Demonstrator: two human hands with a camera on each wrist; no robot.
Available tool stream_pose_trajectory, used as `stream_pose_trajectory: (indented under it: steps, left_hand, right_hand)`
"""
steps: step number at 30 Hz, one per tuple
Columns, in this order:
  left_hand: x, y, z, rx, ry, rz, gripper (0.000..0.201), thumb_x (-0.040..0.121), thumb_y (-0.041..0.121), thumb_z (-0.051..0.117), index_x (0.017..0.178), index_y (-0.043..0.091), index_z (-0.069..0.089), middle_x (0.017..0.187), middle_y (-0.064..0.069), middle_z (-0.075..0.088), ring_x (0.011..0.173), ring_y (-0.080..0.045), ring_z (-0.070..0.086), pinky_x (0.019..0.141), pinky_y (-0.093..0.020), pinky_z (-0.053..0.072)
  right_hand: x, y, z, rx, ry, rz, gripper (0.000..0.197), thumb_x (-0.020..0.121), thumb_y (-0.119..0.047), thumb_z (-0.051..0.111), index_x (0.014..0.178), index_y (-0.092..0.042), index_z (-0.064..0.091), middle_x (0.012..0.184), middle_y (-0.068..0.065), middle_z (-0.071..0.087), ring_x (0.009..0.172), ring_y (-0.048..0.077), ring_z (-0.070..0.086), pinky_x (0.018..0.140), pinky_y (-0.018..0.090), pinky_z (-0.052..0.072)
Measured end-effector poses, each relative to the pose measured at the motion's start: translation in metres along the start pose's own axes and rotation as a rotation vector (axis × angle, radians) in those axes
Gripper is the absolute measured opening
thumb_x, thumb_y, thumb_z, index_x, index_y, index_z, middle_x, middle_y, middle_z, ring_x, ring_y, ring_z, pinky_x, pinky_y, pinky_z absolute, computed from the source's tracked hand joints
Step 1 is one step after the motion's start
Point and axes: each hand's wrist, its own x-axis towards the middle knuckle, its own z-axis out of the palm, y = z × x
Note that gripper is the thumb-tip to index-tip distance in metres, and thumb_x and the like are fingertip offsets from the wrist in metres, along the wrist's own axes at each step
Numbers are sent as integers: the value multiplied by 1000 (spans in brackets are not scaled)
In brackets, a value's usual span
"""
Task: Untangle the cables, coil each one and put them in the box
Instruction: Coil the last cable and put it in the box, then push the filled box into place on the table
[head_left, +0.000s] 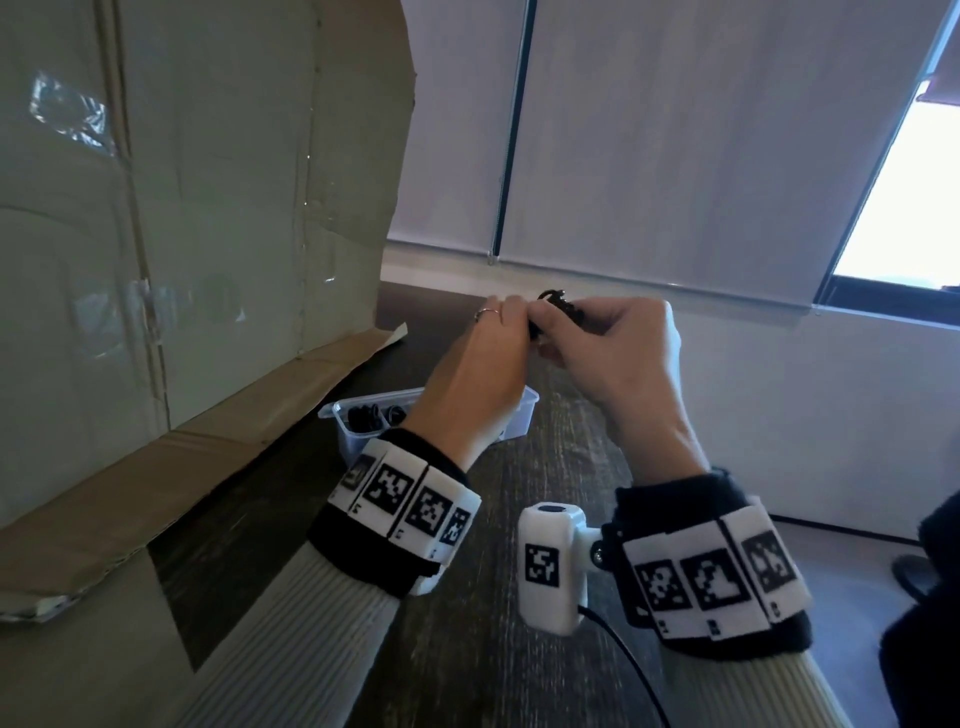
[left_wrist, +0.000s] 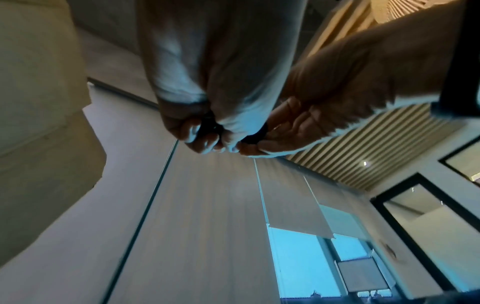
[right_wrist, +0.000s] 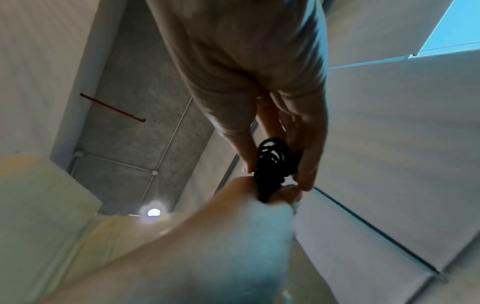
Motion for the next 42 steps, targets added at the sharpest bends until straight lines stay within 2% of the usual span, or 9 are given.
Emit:
stream_pose_trajectory:
  steps: [4, 11, 14, 17, 23, 27, 31, 36, 42]
  left_hand:
    - [-4, 0, 5, -38, -46, -19, 19, 92, 2, 44, 110, 2, 49, 106, -15, 52, 89, -28, 55, 71, -34, 43]
    - [-17, -7, 36, -30, -269, -107, 56, 92, 2, 49, 142, 3, 25, 133, -16, 40, 121, -29, 48, 98, -39, 43]
    - [-9, -30, 27, -157, -368, -190, 46, 95, 20, 53, 137, 7, 39, 135, -12, 43, 121, -29, 49, 98, -45, 42]
    - [-7, -72, 9, -168, -282, -289, 35, 93, 24, 56, 124, 9, 56, 128, -9, 52, 116, -24, 52, 99, -36, 42]
    - [-41, -167, -30, -68, -120, -717, 26, 92, 26, 58, 114, 11, 63, 119, -11, 62, 109, -26, 58, 92, -35, 44]
    - [-63, -197, -38, -57, -84, -893, 23, 92, 25, 56, 106, 12, 68, 117, -7, 67, 110, -25, 59, 92, -33, 42]
    - [-66, -196, -37, -94, -144, -953, 26, 96, 24, 53, 104, 6, 70, 116, -11, 66, 112, -29, 58, 91, -32, 41]
    - [-65, -196, -31, -125, -230, -978, 20, 95, 33, 53, 96, 17, 65, 107, -10, 68, 100, -28, 62, 84, -34, 42]
    - [-58, -188, -23, -154, -332, -938, 22, 96, 31, 53, 99, 14, 65, 108, -9, 67, 98, -25, 64, 89, -35, 48]
  right_hand:
    - [8, 20, 4, 109, 16, 135, 6, 71, -23, 84, 72, -21, 78, 70, 2, 75, 73, 20, 74, 78, 42, 60]
    - [19, 39, 8, 338, 23, 397, 17, 75, 12, 73, 79, -5, 72, 64, 8, 72, 62, 22, 71, 64, 27, 60]
    - [52, 58, 9, 166, 55, 388, 20, 73, 6, 77, 91, -1, 72, 68, 8, 71, 64, 21, 70, 69, 32, 61]
    - [90, 87, 12, -94, 67, 350, 32, 56, -15, 85, 86, -13, 76, 83, 8, 74, 79, 23, 72, 78, 43, 61]
    - [108, 107, 38, -353, 13, 317, 22, 76, -2, 75, 98, -5, 74, 94, 11, 69, 83, 21, 65, 70, 25, 53]
    - [118, 115, 63, -524, -111, 229, 16, 82, 1, 65, 95, -2, 73, 98, 15, 70, 83, 25, 62, 64, 27, 50]
    - [125, 123, 87, -722, -237, 97, 17, 81, 0, 60, 93, 5, 70, 95, 21, 69, 92, 34, 65, 76, 38, 58]
    - [123, 143, 103, -970, -512, 129, 12, 82, -5, 66, 79, 5, 60, 91, 23, 64, 85, 31, 65, 64, 25, 46]
    - [123, 159, 104, -1153, -784, 218, 37, 77, -16, 77, 59, -9, 46, 68, 9, 54, 67, 24, 53, 43, 24, 35]
